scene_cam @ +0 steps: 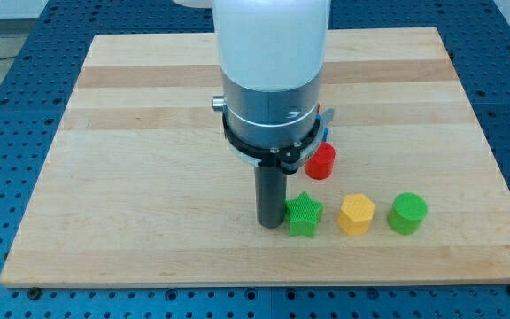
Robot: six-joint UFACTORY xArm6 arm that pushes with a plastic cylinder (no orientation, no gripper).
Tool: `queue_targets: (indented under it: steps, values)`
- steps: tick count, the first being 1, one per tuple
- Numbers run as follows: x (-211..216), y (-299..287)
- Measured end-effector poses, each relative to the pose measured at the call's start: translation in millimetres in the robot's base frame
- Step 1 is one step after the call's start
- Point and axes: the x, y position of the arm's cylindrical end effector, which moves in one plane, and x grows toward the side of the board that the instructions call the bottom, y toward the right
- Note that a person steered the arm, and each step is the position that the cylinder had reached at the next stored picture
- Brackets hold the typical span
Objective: Push yellow heart diagonally above red star
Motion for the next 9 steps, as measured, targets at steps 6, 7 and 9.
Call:
queue_targets:
  steps: [6,7,9]
  values:
    - [-197.1,-23.3]
    - [-212.1,20.4]
    - [-235.0,109.5]
